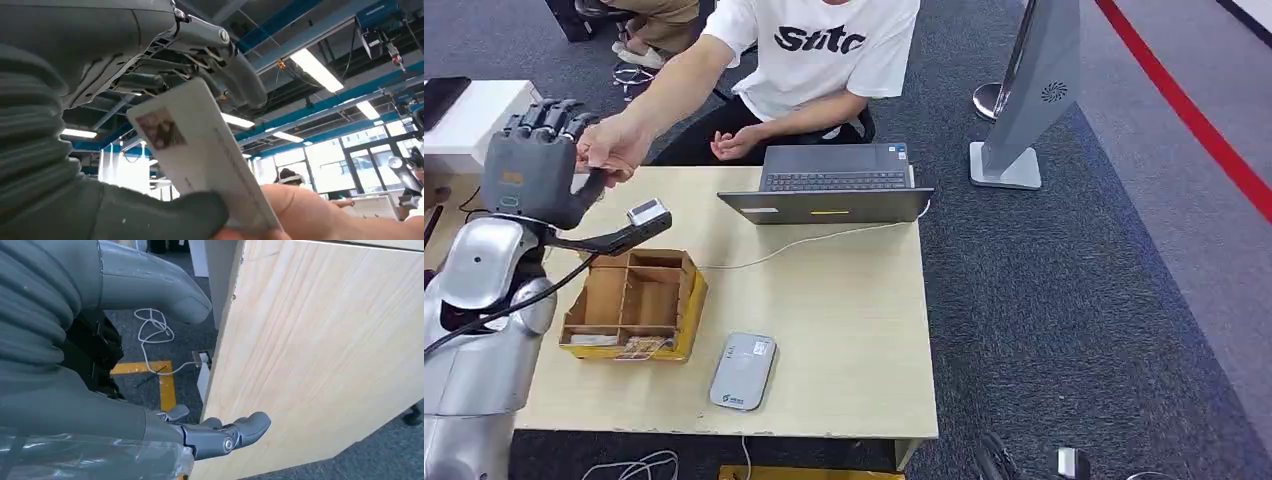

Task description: Pass the card to the sensor for recognition and then transmit it.

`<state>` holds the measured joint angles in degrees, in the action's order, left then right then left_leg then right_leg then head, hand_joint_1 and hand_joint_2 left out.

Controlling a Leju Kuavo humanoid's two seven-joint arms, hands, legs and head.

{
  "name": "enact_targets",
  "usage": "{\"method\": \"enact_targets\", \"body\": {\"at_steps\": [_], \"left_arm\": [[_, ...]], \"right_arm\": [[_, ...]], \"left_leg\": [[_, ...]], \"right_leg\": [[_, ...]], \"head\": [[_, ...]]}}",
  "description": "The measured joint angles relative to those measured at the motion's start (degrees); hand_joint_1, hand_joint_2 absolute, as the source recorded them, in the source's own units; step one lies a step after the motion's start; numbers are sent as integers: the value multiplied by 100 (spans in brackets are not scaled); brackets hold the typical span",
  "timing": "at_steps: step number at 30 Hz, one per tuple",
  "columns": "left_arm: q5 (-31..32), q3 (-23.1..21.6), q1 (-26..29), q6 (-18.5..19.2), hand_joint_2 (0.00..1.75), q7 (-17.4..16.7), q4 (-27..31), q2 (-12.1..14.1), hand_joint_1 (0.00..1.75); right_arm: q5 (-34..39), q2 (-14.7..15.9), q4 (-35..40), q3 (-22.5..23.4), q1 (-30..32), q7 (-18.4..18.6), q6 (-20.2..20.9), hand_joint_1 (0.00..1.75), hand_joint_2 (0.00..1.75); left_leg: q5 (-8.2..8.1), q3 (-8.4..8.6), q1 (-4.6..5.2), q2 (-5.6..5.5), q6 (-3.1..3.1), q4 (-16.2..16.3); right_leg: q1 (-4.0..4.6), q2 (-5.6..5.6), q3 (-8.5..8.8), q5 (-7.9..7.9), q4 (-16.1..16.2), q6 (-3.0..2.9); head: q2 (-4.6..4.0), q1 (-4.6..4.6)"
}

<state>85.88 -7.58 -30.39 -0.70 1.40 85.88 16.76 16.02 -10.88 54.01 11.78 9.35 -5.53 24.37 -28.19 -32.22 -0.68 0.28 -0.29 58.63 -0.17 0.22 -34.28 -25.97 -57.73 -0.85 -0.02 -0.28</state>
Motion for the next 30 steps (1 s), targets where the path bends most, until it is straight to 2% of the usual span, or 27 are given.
{"method": "enact_targets", "body": {"at_steps": [18, 20, 22, 26, 30], "left_arm": [[20, 2, 14, -85, 175, 4, -59, -2, 175], [11, 4, 28, -138, 175, 37, -59, -11, 175], [-135, 11, 108, -307, 175, 213, -14, -37, 175], [-606, -29, 806, -641, 175, 691, 587, -173, 175], [-864, -396, 1645, -743, 175, 706, 1259, -262, 175]], "right_arm": [[164, 109, -107, -199, -8, -52, -94, 0, 175], [214, 120, -114, -225, -10, -79, -107, 0, 175], [297, 133, -129, -271, -7, -120, -116, 0, 175], [492, 140, -162, -295, 15, -258, -79, 0, 175], [535, 144, -199, -286, 66, -352, -11, 0, 175]], "left_leg": [[0, -3, 0, -3, 1, 0], [0, -3, 0, -3, 1, 0], [0, -3, 1, -3, 1, 0], [-9, 1, 5, 8, 10, 0], [-17, -3, 5, 6, 10, 0]], "right_leg": [[0, -1, -1, 0, 0, 0], [0, -1, -1, 0, 0, 0], [-1, -1, -1, 1, 0, 0], [-5, 11, -2, -5, 1, 7], [-5, 11, -3, -12, 3, 16]], "head": [[2, 0], [0, 0], [2, -2], [2, -2], [2, 4]]}}
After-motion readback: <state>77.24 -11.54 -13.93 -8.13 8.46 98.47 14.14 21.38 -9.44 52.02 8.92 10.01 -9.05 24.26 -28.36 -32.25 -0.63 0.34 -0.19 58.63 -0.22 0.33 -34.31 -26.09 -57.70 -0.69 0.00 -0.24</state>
